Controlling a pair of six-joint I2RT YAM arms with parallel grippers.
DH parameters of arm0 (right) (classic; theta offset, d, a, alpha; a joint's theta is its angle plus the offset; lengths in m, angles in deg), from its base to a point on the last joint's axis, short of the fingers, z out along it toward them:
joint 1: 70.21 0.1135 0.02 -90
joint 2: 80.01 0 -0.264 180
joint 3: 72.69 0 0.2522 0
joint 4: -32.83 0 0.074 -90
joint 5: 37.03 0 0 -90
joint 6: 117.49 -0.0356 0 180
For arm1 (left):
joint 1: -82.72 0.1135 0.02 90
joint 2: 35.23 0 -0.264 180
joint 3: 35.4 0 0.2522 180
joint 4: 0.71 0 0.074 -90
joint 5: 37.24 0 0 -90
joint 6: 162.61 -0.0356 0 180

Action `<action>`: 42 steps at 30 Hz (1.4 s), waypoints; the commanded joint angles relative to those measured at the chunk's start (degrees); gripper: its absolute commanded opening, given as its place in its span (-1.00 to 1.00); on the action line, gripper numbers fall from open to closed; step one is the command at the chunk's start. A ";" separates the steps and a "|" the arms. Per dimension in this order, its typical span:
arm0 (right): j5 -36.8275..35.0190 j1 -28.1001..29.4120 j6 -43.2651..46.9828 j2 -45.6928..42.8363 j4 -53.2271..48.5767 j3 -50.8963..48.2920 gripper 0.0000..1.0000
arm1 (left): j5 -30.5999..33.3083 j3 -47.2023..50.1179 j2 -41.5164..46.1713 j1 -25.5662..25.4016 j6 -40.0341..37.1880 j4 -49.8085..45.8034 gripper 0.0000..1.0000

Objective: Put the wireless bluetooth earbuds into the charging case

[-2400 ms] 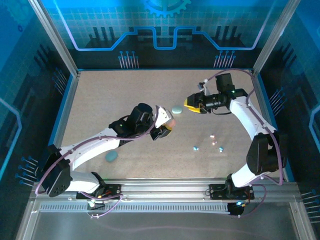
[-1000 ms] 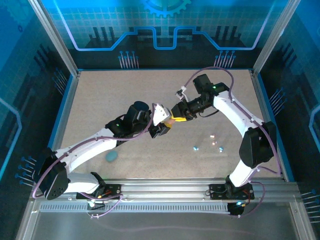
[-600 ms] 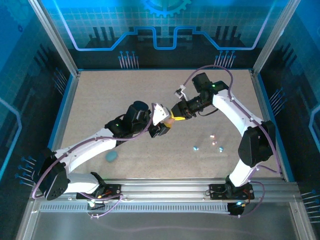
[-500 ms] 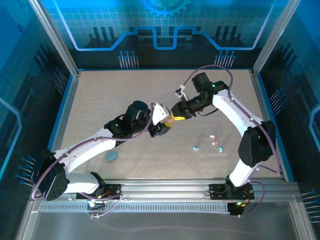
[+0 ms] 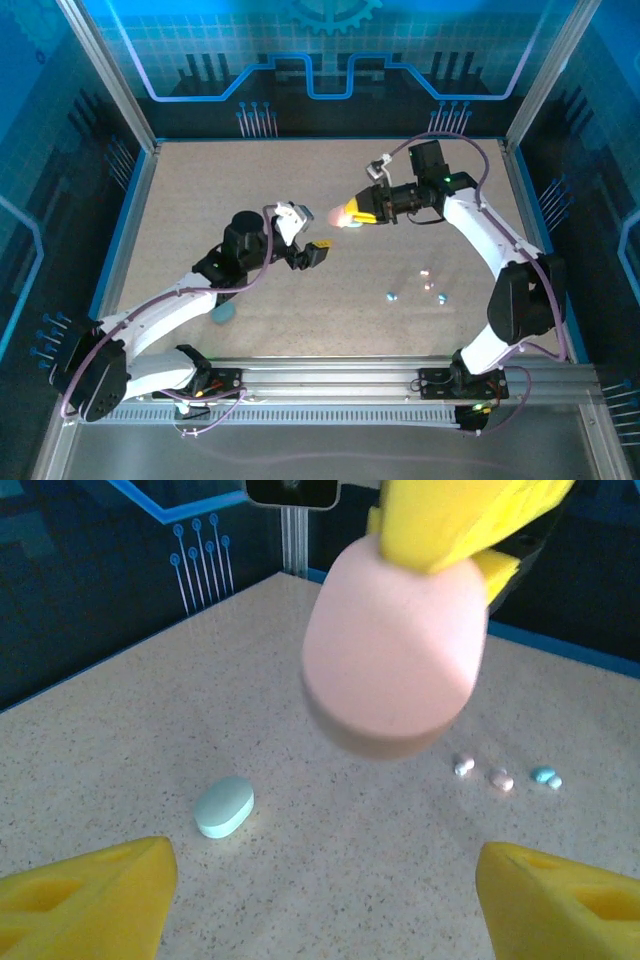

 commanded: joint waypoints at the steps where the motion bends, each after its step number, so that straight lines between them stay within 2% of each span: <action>1: 4.17 -0.53 -7.12 -2.40 7.58 -0.96 -0.68 | -3.63 0.55 0.18 0.42 3.35 11.22 0.58; 7: 4.38 -0.49 -11.83 -2.34 11.47 -1.40 -0.69 | -7.09 0.39 -3.11 0.41 6.46 21.02 0.57; 17: 5.52 -0.01 -15.80 -2.07 14.53 -1.71 -0.66 | -6.99 -1.08 -7.01 0.25 6.28 26.69 0.48; 24: 5.52 0.62 -15.77 -1.72 14.02 -1.53 -0.66 | -7.24 -2.14 -7.74 0.21 6.30 27.34 0.20; 29: 5.65 1.29 -15.09 -1.56 12.93 -0.90 -0.63 | -8.21 -3.02 -7.99 0.22 6.85 26.98 0.13; 35: 5.66 1.80 -14.43 -1.79 12.04 -0.44 -0.63 | -8.94 -3.60 -7.71 0.23 6.64 24.76 -0.15; 39: 4.18 1.70 -10.05 -1.68 6.17 1.30 -0.55 | -9.20 -4.22 -6.78 0.16 5.22 21.51 -0.31; 42: -0.20 1.37 1.16 -0.70 -8.55 6.32 -0.26 | -9.98 -6.09 -5.63 -0.01 1.48 13.48 -0.36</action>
